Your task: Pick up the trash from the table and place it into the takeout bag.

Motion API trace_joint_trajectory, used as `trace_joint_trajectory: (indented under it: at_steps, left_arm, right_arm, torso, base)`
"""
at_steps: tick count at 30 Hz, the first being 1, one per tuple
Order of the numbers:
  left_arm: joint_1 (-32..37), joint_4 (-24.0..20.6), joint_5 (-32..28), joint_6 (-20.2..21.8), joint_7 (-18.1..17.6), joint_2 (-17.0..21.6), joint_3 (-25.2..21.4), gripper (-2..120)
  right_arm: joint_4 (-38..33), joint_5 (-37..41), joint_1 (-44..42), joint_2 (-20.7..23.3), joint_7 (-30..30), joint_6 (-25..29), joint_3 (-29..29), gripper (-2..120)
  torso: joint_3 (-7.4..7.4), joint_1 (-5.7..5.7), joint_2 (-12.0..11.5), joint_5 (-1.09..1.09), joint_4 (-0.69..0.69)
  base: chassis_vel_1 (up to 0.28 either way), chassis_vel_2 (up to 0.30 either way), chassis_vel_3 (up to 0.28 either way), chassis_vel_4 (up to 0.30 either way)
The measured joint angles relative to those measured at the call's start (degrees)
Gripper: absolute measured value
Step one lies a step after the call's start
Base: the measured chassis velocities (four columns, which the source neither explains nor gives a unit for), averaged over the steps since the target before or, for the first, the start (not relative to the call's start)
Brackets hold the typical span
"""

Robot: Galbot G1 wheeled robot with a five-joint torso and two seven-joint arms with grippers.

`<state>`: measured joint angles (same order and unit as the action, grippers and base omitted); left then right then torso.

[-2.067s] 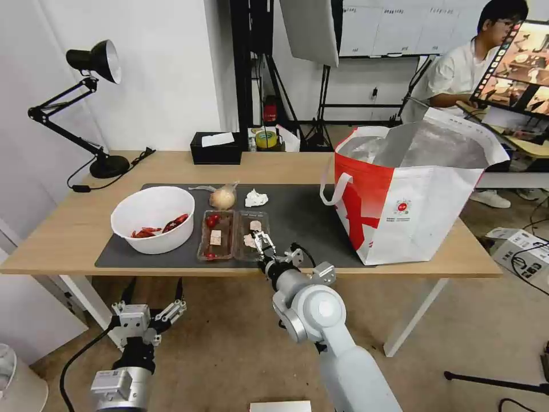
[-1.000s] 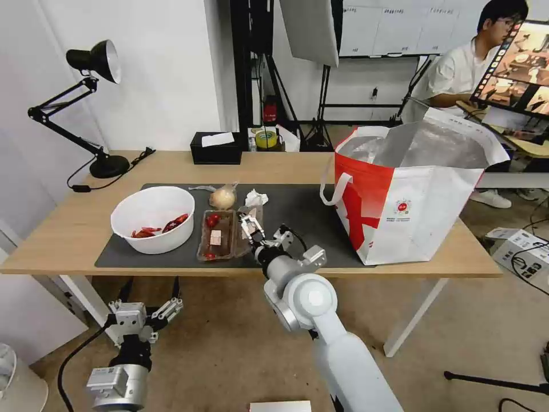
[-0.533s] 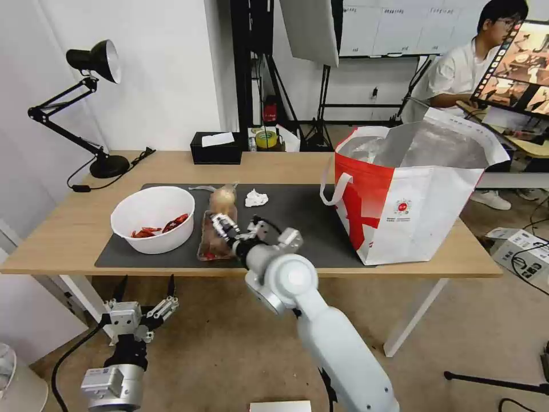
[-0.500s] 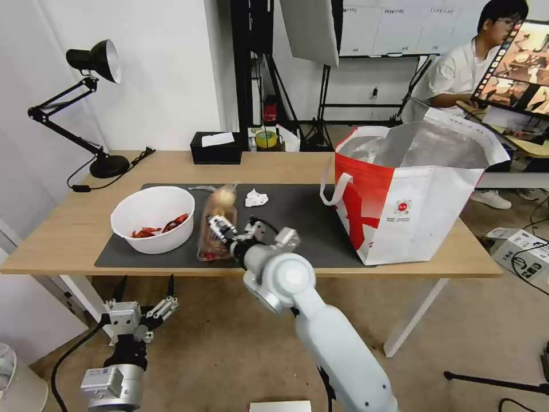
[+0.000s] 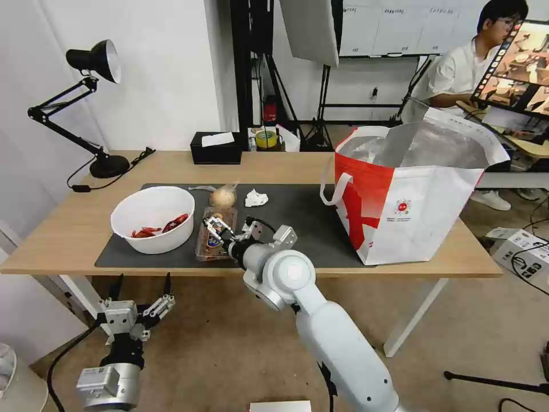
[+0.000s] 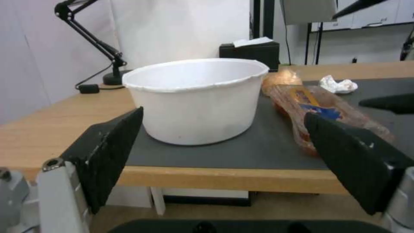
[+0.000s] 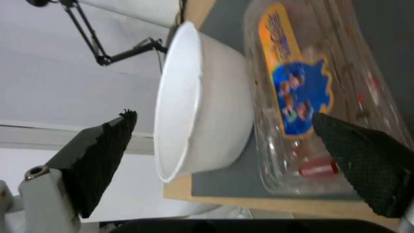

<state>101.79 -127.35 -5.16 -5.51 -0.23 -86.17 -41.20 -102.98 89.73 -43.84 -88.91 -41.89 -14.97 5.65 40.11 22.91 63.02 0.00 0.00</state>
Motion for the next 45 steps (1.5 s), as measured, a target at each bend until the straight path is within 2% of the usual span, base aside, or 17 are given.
trace_joint_trajectory:
  at_steps: [3,4,5,7,8,11,16,19,30,45]
  left_arm:
    - [-0.11,-0.09,-0.41,0.00,0.00,0.24,-0.38,100]
    - [-0.11,-0.09,-0.41,0.00,0.00,0.24,-0.38,100]
    - [-0.19,-0.09,-0.49,0.00,0.00,0.35,-0.47,100]
    - [-0.34,-0.40,-0.87,0.00,-0.02,0.80,-1.21,100]
    - [-0.34,-0.40,-0.87,0.00,-0.02,0.80,-1.21,100]
    - [-0.41,-0.91,-1.49,0.00,-0.05,0.95,-2.78,100]
    - [-0.54,-1.20,-1.65,0.00,-0.09,0.74,-3.44,100]
    - [-0.63,-1.34,-1.18,0.12,-1.30,0.67,-3.89,100]
    - [-1.74,-1.53,0.30,1.26,-3.20,0.75,-3.89,100]
    - [-3.47,-0.52,0.01,0.19,-1.54,2.07,-1.67,100]
  right_arm:
    - [-0.34,-6.45,1.38,1.60,4.38,-0.62,-0.21,100]
    - [-0.34,-6.45,1.38,1.60,4.38,-0.62,-0.21,100]
    - [-0.16,-11.37,1.90,2.61,6.56,-1.02,0.00,100]
    - [1.09,-26.16,3.96,6.83,13.76,-1.98,1.04,100]
    - [1.09,-26.16,3.96,6.83,13.76,-1.98,1.04,100]
    - [2.53,-36.06,7.99,11.56,20.58,-2.31,2.79,100]
    - [3.62,-42.73,10.92,14.21,24.71,-2.25,4.14,100]
    - [5.35,-50.99,11.75,15.30,28.75,-0.33,5.47,100]
    - [6.38,-63.30,9.26,18.08,33.38,3.66,6.22,100]
    - [2.57,-62.96,3.99,22.22,33.59,3.94,3.61,100]
  torso:
    - [0.00,0.00,0.00,0.01,0.00]
    - [0.00,0.00,0.00,0.01,0.00]
    - [0.00,0.00,0.00,0.00,0.01]
    - [0.00,0.00,0.00,0.00,-0.01]
    - [0.00,0.00,0.00,0.00,-0.01]
    - [0.00,0.01,0.00,0.02,0.00]
    - [0.00,0.00,0.00,0.01,0.00]
    - [0.00,0.00,0.01,0.00,0.00]
    - [0.00,0.00,0.01,0.01,0.00]
    - [0.00,0.00,0.01,0.00,0.00]
  base:
    - [0.000,0.000,0.000,0.000]
    - [0.000,0.000,0.000,0.000]
    - [0.000,0.000,0.000,0.000]
    - [0.000,0.000,0.000,0.000]
    - [0.000,0.000,0.000,0.000]
    - [0.000,0.000,0.000,0.000]
    - [0.000,0.000,0.000,0.000]
    - [0.000,0.000,0.000,0.000]
    - [0.000,0.000,0.000,0.000]
    - [0.000,0.000,0.000,0.000]
